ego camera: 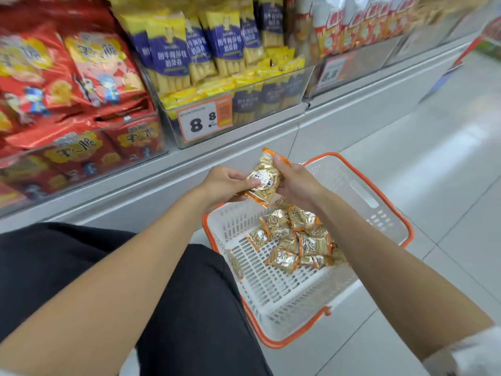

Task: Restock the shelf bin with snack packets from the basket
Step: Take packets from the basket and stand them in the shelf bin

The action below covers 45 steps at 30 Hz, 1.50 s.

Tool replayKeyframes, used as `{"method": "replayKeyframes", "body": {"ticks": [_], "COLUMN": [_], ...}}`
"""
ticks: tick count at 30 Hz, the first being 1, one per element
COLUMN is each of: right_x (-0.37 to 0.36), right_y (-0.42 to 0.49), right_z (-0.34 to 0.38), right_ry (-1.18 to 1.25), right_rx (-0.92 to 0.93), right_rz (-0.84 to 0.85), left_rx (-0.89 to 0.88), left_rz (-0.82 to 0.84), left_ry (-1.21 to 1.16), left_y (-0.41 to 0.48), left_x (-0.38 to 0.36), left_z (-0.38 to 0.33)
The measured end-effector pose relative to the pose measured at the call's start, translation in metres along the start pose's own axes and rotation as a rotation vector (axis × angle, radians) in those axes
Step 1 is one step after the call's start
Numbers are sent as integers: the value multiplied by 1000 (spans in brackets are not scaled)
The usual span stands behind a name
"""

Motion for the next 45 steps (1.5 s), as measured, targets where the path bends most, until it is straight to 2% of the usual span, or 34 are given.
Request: {"method": "replayKeyframes", "body": {"ticks": [2, 5, 8, 12, 17, 24, 29, 35, 40, 42, 45], "right_x": [-1, -3, -17, -52, -77, -148, -210, -289, -341, -356, -369], "right_y": [-5, -12, -19, -37, -53, -49, -35, 6, 65, 91, 134], "right_z": [29, 68, 110, 175, 230, 285, 327, 392, 422, 426, 426], "right_ry": [-79, -163, -404, -647, -502, -387, -374, -359, -436, -500, -732], "right_rx": [78, 131, 166, 314, 420, 509, 670, 703, 695, 704, 611], "right_rz": [-10, 71, 138, 172, 80, 86, 118, 168, 134, 122, 133], "left_rx": [-64, -159, -267, -391, -437, -588, -603, -702, -687, -687, -623], "left_rz": [-86, -209, -242, -222, -123, -225, -248, -411, -542, -664, -838], "left_ry": [-84, -224, -151, 11, -49, -175, 29, 17, -31, 62, 398], "left_y": [-16, -39, -64, -105, -151, -204, -234, -263, -247, -229, -198], "left_x": [16, 39, 49, 52, 79, 142, 196, 279, 344, 368, 397], "left_z": [-21, -58, -99, -155, -201, -253, -279, -316, -342, -351, -361]}}
Point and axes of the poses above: each hand's wrist, its own y-axis towards the middle knuckle, its own x-axis out of the back of the hand, z = x × y, the point moved 4 cm from there along y, towards the middle knuckle, and after that the axes turned 9 degrees about x, right-handed, at the moved point
